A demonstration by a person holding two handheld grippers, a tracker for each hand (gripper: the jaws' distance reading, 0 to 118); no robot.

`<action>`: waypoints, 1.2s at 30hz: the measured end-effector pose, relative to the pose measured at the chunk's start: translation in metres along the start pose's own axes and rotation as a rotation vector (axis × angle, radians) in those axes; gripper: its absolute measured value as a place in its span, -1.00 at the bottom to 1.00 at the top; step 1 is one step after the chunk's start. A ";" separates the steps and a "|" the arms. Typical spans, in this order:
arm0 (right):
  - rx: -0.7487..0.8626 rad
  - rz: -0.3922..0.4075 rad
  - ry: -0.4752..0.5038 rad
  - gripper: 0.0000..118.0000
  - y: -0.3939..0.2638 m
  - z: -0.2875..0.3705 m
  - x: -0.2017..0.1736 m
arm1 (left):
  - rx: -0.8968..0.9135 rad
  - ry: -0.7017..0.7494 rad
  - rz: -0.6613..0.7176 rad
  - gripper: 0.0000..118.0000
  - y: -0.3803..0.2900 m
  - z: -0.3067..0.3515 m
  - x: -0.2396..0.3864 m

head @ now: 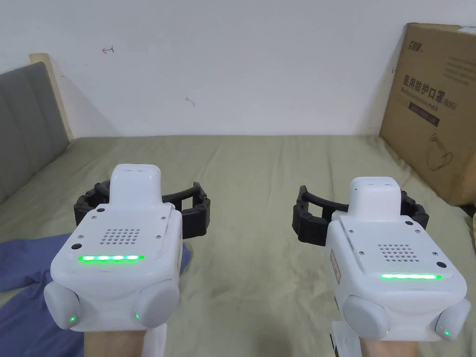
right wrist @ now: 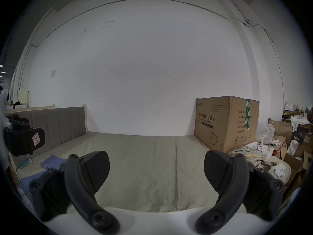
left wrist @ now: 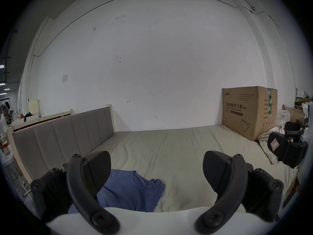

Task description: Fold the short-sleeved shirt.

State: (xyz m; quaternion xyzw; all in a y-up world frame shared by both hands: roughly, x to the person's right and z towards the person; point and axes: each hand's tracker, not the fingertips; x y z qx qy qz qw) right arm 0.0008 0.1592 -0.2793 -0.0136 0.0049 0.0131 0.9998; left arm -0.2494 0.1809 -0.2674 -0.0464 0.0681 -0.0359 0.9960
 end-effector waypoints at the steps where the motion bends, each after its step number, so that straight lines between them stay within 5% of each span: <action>1: -0.002 0.001 0.000 0.91 0.000 0.000 0.000 | 0.003 0.000 0.001 0.89 0.000 0.000 0.000; 36: -0.019 -0.030 -0.019 0.91 -0.003 0.001 0.007 | -0.018 -0.014 0.026 0.89 -0.003 -0.002 -0.006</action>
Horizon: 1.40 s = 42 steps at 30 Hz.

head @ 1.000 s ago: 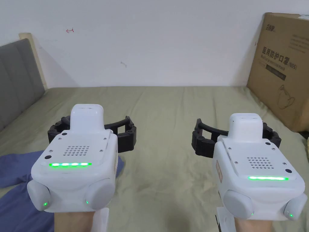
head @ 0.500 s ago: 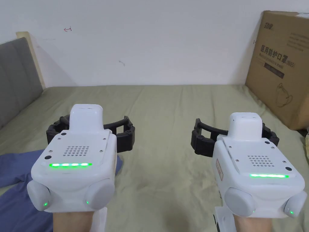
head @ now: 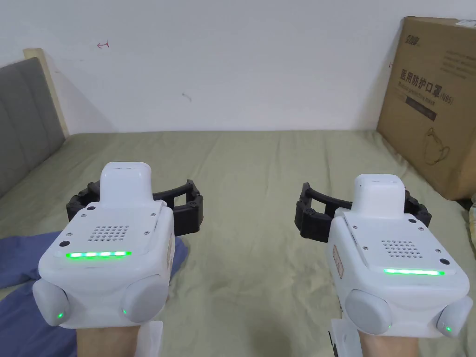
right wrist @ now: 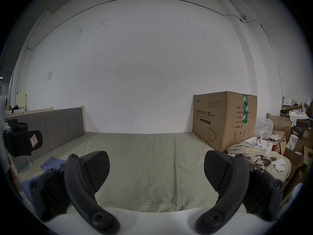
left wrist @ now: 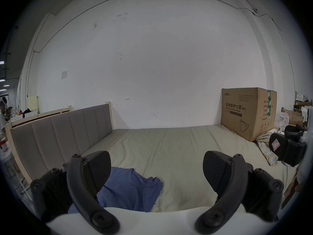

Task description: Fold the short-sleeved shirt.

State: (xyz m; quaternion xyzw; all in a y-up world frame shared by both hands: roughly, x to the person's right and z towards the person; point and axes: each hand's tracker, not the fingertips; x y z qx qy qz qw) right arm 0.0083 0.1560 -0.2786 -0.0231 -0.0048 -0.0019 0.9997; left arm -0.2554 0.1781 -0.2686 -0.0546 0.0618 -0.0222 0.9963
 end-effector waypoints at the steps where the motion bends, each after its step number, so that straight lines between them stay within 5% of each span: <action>1: -0.001 0.003 0.000 0.91 0.000 0.000 0.000 | -0.003 -0.001 0.003 0.89 0.000 0.000 0.000; 32: -0.021 0.021 -0.010 0.91 0.003 -0.001 0.001 | -0.016 -0.012 0.021 0.89 0.002 -0.001 -0.001; 42: -0.048 -0.028 -0.008 0.91 0.005 -0.002 0.009 | -0.017 -0.029 0.047 0.89 0.002 -0.001 -0.004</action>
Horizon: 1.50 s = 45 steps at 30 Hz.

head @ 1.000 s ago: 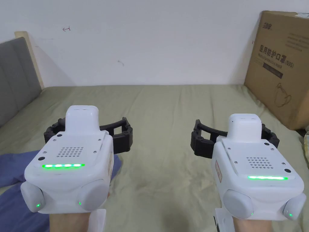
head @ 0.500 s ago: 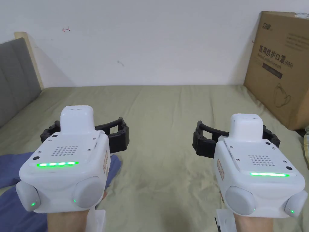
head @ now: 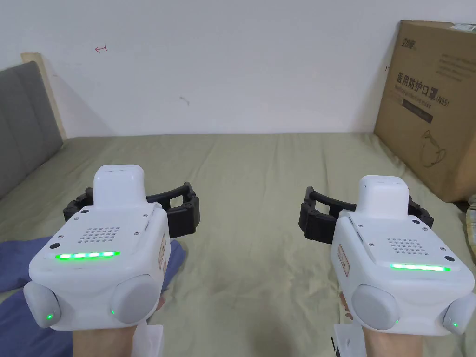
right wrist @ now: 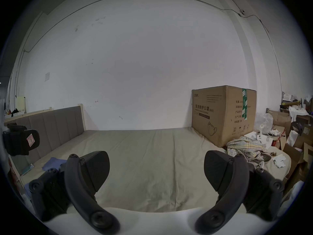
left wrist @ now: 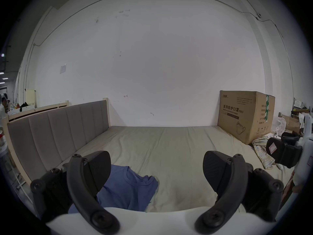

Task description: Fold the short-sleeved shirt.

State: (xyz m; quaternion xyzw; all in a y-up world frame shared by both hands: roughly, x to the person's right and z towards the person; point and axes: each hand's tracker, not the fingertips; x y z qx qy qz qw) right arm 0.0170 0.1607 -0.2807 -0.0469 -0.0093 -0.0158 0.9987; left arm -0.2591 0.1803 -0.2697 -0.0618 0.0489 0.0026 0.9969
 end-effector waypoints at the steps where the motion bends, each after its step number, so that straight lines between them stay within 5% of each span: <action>1: 0.000 0.000 0.002 0.91 0.000 0.000 0.000 | -0.001 -0.003 0.000 0.89 0.000 0.000 0.000; 8: 0.028 0.025 0.031 0.89 -0.002 0.005 -0.004 | -0.029 -0.012 -0.011 0.88 0.001 0.000 0.003; 9: 0.042 0.041 0.026 0.83 -0.002 0.007 -0.006 | -0.028 -0.021 -0.006 0.87 0.001 0.000 0.003; 11: 0.059 0.053 0.020 0.39 -0.003 0.009 -0.009 | -0.022 -0.021 0.003 0.72 0.002 0.002 0.002; 12: 0.057 0.054 0.025 0.09 -0.002 0.008 -0.008 | -0.018 -0.021 0.004 0.55 0.002 0.003 0.002; 13: 0.053 0.054 0.034 -0.32 -0.002 0.008 -0.007 | -0.021 -0.023 0.003 0.15 0.004 0.004 0.002; 15: 0.053 0.043 0.045 -0.71 -0.003 0.008 -0.005 | -0.013 -0.023 -0.003 -0.69 0.004 0.005 0.002; 16: 0.054 0.038 0.047 -0.79 -0.004 0.009 -0.004 | -0.009 -0.007 -0.007 -0.91 0.004 0.005 0.002; 17: 0.055 0.033 0.049 -0.97 -0.005 0.010 -0.003 | -0.010 0.003 -0.011 -0.92 0.004 0.005 0.002; 36: -0.006 -0.001 0.076 -0.99 -0.004 -0.004 -0.010 | -0.036 -0.020 -0.009 -1.00 0.001 0.002 -0.014; 45: -0.019 0.010 0.324 -0.99 0.004 -0.026 -0.097 | -0.045 0.216 -0.019 -1.00 0.007 0.036 -0.092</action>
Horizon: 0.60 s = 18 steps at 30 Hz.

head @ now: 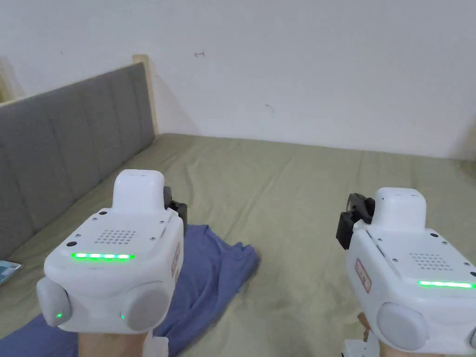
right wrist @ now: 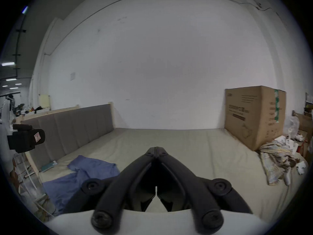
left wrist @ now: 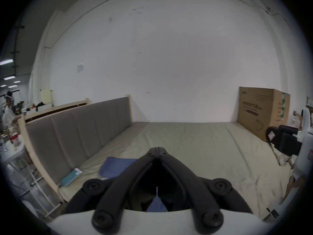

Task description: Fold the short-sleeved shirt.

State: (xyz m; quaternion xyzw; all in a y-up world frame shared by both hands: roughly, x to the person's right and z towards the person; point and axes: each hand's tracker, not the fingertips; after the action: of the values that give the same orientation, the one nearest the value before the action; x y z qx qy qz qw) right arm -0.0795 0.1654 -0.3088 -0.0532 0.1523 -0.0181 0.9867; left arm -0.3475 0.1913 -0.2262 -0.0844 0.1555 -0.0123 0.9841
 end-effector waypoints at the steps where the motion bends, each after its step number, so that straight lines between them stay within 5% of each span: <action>1: -0.007 -0.011 0.042 -0.99 0.000 -0.005 -0.011 | 0.000 0.030 0.013 -1.00 0.000 0.004 -0.013; 9: -0.074 -0.007 0.254 -0.99 -0.011 -0.034 -0.091 | -0.052 0.221 0.001 -1.00 -0.006 0.025 -0.079; 18: -0.159 -0.022 0.329 -0.99 -0.025 -0.049 -0.111 | -0.198 0.172 0.096 -1.00 -0.031 -0.008 -0.103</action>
State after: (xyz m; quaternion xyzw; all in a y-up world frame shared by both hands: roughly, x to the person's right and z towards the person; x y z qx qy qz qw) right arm -0.2005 0.1410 -0.3192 -0.1292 0.3120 -0.0254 0.9409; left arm -0.4481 0.1646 -0.1967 -0.1721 0.2434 0.0428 0.9536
